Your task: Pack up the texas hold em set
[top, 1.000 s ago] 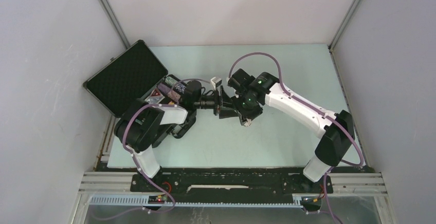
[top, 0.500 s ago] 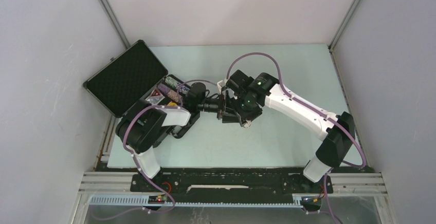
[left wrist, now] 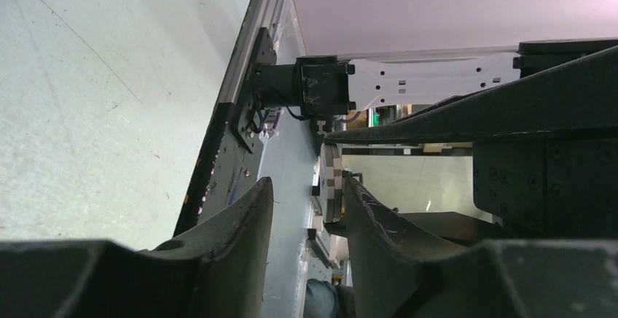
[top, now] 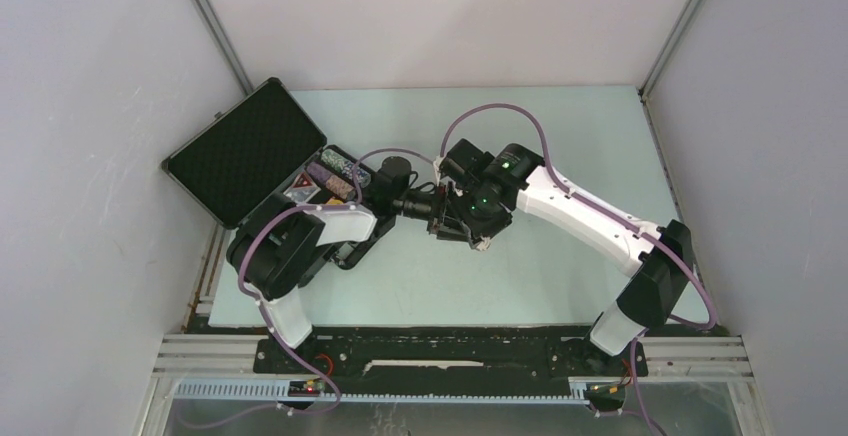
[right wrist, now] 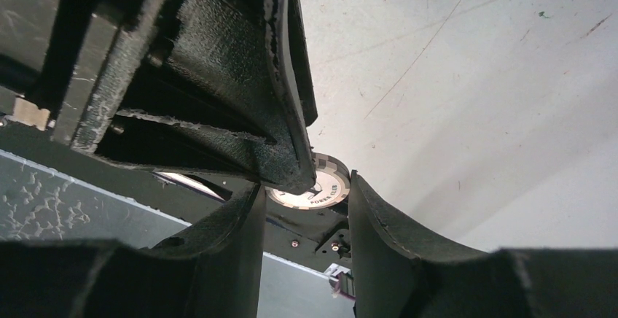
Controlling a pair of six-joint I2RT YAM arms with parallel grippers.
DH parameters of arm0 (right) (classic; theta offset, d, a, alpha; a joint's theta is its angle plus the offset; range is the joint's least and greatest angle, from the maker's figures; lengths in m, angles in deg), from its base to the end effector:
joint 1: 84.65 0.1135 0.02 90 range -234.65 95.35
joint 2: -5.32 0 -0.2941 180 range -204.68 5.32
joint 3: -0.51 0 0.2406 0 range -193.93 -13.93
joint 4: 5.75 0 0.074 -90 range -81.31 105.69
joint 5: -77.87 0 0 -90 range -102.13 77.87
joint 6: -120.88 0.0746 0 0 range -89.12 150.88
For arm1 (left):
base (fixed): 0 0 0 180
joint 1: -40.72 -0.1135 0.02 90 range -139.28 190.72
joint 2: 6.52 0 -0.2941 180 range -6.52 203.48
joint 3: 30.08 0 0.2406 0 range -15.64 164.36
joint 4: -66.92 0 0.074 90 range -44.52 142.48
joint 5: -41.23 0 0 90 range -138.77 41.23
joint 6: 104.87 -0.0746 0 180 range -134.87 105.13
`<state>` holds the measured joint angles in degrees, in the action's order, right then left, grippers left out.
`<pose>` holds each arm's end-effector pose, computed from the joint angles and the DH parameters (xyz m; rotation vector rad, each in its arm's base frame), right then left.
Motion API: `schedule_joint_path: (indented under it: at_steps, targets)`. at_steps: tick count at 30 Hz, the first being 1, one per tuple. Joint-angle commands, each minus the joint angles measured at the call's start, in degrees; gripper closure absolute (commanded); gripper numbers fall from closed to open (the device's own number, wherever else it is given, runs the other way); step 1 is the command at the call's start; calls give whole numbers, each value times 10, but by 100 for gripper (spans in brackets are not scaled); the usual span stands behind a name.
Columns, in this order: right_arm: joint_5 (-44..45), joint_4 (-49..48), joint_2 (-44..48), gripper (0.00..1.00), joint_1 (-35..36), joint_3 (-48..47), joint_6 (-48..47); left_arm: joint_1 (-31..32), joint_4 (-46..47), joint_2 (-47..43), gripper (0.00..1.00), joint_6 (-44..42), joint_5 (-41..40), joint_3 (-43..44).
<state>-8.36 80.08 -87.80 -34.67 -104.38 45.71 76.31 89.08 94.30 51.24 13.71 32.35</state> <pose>0.2046 0.2360 0.3135 -0.8536 2.7387 0.1355 0.2607 -0.2679 0.2226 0.3774 2.3266 -2.0700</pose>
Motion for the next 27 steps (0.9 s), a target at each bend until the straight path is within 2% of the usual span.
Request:
schedule_joint_path:
  at_steps: [1,9,18,21,25,27]
  targets:
    - [7,-22,24,100,5,1,-15,14,-50,-24,55,-70,36,33]
    - [13,-28,20,100,6,6,-22,18,-105,-37,69,-114,32,40]
    - [20,-46,18,100,6,10,-25,19,-111,-53,98,-114,27,36]
    - [31,-51,16,99,6,11,-24,19,-113,-59,100,-114,21,35]
    - [36,-58,14,71,6,19,-25,18,-142,-73,100,-141,-3,36]
    - [28,-68,20,50,6,27,-25,14,-203,-82,100,-188,-28,47]
